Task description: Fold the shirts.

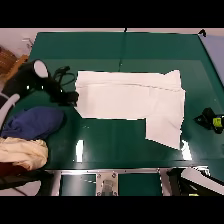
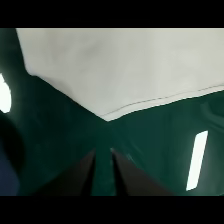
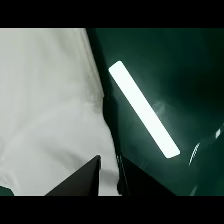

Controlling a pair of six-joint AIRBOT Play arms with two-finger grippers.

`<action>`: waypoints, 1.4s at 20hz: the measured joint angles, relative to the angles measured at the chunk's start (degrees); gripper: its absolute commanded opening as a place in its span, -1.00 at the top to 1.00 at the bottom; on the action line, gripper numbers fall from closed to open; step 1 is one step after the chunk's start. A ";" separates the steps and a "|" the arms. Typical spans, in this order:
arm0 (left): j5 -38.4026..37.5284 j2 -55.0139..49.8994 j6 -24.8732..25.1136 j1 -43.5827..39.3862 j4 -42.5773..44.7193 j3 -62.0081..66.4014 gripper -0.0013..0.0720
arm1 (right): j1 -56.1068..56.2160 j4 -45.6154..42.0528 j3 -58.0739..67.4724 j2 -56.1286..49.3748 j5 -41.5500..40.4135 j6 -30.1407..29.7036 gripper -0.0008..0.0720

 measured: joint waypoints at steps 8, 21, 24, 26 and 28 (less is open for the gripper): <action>27.34 5.49 -2.14 -3.19 -15.08 -24.70 -0.48 | -1.03 0.52 -3.82 1.55 -3.72 -0.09 0.50; 43.71 3.80 -1.57 -7.13 -20.94 -28.09 0.91 | -1.99 2.36 -4.09 1.64 -5.03 -0.09 0.06; 41.29 3.80 0.26 -7.19 -21.46 -27.69 0.91 | -4.96 2.23 -4.15 1.64 -2.73 0.04 0.06; 40.83 3.80 0.87 -7.19 -21.57 -27.58 0.91 | -7.17 2.14 -4.68 1.64 -1.36 -0.04 0.06; 40.81 3.80 1.25 -7.19 -21.66 -27.52 0.91 | -8.48 2.16 -6.27 1.62 -0.59 -0.85 0.06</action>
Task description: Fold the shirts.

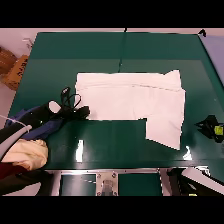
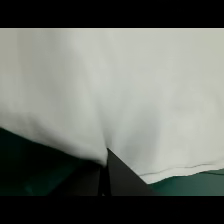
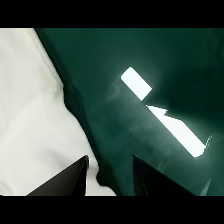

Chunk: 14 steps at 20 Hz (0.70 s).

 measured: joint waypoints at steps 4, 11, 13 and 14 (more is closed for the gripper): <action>0.39 0.00 0.28 0.00 -0.07 0.04 0.91 | -0.33 2.03 -5.40 -1.60 -1.40 -2.16 0.06; 0.48 0.02 0.44 0.00 -0.07 0.07 0.91 | 6.56 12.35 -9.53 -6.64 -5.44 -7.74 0.49; -0.85 0.02 0.46 0.35 0.50 0.72 0.91 | 7.82 14.95 -9.68 -7.30 -6.14 -9.73 0.84; -2.40 0.02 0.48 1.01 1.20 1.44 0.91 | 8.24 16.06 -9.62 -7.48 -5.68 -10.47 0.93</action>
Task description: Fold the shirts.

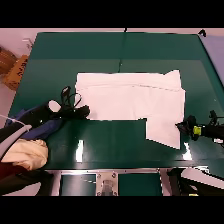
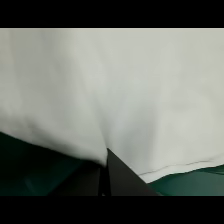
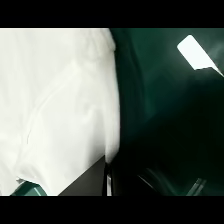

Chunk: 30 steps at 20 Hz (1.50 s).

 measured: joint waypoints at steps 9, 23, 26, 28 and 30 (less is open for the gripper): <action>-18.58 0.00 -0.04 6.43 8.98 7.87 0.92 | 0.68 -4.76 6.27 5.44 8.46 5.46 0.93; -30.88 -1.09 -0.11 6.97 17.64 20.13 0.92 | 7.19 -11.50 16.11 14.12 7.02 20.57 0.93; -30.99 -4.28 -0.17 6.99 19.43 26.93 0.92 | 12.35 -8.00 22.05 10.58 2.51 20.96 0.93; -30.82 -8.02 -0.15 6.99 20.09 31.89 0.91 | 15.63 -6.25 27.02 5.86 0.11 21.00 0.93; -29.90 -12.76 -0.13 6.99 20.65 36.98 0.91 | 18.38 -5.29 32.24 -0.04 -1.95 21.03 0.93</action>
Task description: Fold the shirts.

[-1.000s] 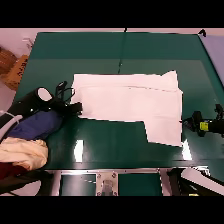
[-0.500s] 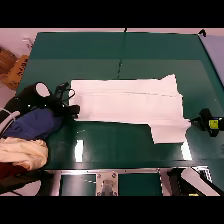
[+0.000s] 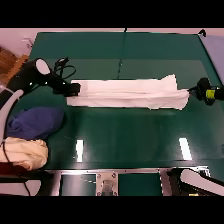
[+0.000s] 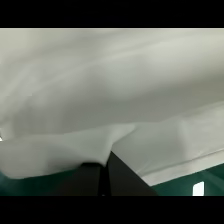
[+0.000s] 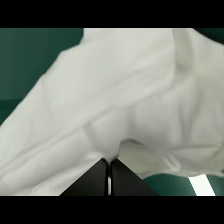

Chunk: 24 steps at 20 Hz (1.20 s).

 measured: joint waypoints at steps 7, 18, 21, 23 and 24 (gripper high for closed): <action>7.13 -15.52 0.02 0.37 0.55 16.00 -0.96 | 5.27 3.32 16.92 -22.49 -6.56 0.44 -0.15; -8.07 -18.78 -2.86 9.92 0.57 35.56 0.06 | -2.43 0.22 31.04 -32.46 6.47 -8.81 -0.70; -11.02 -18.88 -3.06 10.60 -0.48 36.63 0.83 | -3.74 0.04 31.54 -35.58 11.08 -11.78 -0.70; -11.82 -18.88 -3.06 10.93 -1.79 36.96 0.83 | -4.09 0.61 31.71 -37.97 13.07 -13.22 -0.70; -12.26 -18.88 -2.78 10.93 -2.99 37.05 0.83 | -4.04 2.21 31.78 -39.06 13.88 -13.88 -0.70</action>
